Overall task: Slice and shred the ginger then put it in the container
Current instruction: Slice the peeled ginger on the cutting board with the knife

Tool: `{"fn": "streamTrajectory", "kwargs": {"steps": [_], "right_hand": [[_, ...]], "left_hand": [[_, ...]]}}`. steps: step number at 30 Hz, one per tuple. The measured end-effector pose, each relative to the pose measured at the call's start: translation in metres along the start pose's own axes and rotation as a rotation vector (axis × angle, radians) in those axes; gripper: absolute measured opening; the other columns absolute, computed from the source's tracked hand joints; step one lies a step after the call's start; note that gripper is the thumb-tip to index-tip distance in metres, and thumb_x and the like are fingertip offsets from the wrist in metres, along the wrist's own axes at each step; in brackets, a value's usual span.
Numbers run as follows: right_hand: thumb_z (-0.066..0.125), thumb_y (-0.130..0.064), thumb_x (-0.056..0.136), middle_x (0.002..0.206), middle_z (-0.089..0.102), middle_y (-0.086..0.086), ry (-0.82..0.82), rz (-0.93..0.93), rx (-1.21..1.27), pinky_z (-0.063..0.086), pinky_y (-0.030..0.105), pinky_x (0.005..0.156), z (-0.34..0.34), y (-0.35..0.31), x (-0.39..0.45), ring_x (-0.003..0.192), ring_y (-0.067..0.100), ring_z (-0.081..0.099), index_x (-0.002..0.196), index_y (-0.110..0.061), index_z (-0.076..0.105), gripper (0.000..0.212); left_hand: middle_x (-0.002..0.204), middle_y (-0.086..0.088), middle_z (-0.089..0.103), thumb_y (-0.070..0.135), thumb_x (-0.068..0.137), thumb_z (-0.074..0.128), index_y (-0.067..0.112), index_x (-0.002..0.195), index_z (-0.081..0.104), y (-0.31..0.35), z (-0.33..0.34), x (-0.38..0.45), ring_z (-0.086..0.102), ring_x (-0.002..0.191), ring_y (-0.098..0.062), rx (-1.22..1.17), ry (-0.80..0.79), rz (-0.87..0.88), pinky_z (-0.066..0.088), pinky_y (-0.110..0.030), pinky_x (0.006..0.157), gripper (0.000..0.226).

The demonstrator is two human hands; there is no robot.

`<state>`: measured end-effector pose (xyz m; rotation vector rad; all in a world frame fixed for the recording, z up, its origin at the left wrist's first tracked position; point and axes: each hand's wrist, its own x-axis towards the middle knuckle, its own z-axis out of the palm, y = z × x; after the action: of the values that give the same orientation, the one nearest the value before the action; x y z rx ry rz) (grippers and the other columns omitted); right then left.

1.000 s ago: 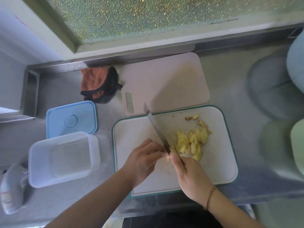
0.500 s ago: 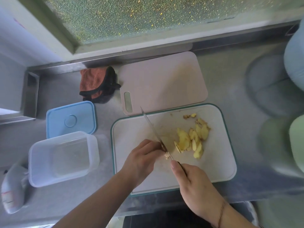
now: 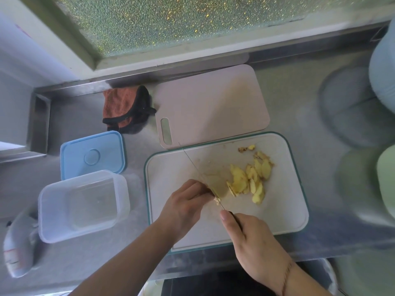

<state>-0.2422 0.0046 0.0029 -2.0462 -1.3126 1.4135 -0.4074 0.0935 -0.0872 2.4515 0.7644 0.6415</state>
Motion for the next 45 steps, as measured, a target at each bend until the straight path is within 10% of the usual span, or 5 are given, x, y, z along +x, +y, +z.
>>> {"fn": "streamTrajectory", "kwargs": {"steps": [45], "right_hand": [[0.013,-0.069,0.076,0.048,0.045,-0.004,-0.042,0.05,-0.062,0.04,0.021,0.053,-0.001,-0.008,0.001,0.052,0.008,0.049,0.057,-0.026,0.038,0.053]], "left_hand": [[0.108,-0.007,0.074,-0.017,0.069,0.082,0.006,0.107,0.078,-0.003,-0.004,0.002,0.068,0.097,-0.031,-0.01,-0.088,0.036,0.06,-0.037,0.072,0.045]]}}
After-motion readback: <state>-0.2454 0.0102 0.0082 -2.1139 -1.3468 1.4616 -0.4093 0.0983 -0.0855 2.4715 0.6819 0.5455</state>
